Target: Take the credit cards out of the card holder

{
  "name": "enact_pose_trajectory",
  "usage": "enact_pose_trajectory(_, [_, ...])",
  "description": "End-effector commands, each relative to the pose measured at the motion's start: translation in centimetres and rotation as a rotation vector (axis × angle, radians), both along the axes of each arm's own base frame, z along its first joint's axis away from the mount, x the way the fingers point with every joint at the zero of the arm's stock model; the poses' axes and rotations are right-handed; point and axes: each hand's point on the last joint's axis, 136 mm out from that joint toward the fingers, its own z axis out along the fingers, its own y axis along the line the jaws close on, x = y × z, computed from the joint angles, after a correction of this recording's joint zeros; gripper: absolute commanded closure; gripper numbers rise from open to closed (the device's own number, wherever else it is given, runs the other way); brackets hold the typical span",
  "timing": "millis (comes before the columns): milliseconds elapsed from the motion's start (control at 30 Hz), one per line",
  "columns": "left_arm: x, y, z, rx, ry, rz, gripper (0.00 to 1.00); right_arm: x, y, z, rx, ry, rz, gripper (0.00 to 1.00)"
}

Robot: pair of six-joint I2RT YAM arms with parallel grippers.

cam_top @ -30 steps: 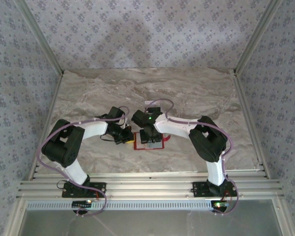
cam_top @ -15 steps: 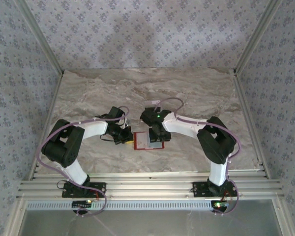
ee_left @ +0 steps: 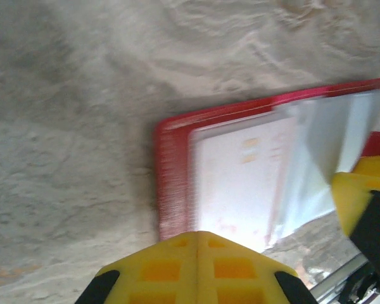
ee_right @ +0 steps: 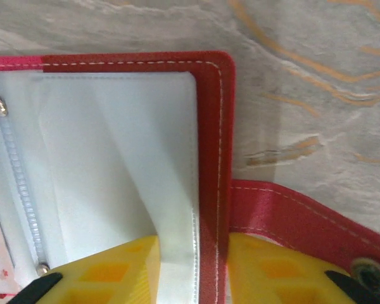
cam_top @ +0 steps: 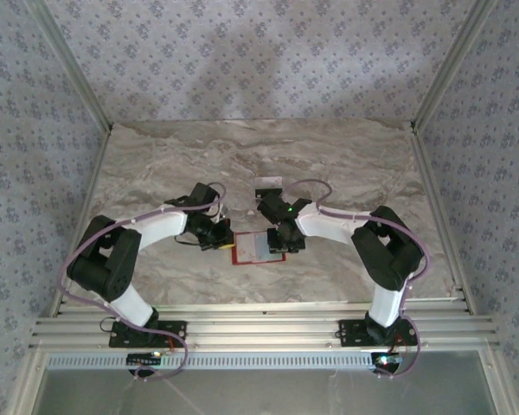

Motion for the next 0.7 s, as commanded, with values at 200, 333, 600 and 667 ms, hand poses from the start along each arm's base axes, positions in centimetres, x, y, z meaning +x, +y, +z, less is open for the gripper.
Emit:
enact_pose_trajectory(200, [0.0, -1.4, 0.6, 0.044, -0.024, -0.052, 0.96, 0.3, -0.5, 2.5, -0.041, -0.049, 0.031, 0.61])
enact_pose_trajectory(333, [-0.3, -0.9, -0.7, 0.083, -0.012, -0.057, 0.96, 0.5, 0.7, 4.2, 0.018, -0.072, 0.041, 0.59])
enact_pose_trajectory(600, [-0.6, -0.2, -2.3, 0.128, 0.005, -0.061, 0.97, 0.8, 6.7, 4.7, 0.313, -0.008, 0.072, 0.59])
enact_pose_trajectory(667, [-0.8, 0.0, -2.6, 0.137, 0.009, -0.062, 0.97, 0.8, 8.0, 4.3, 0.367, 0.016, 0.073, 0.6])
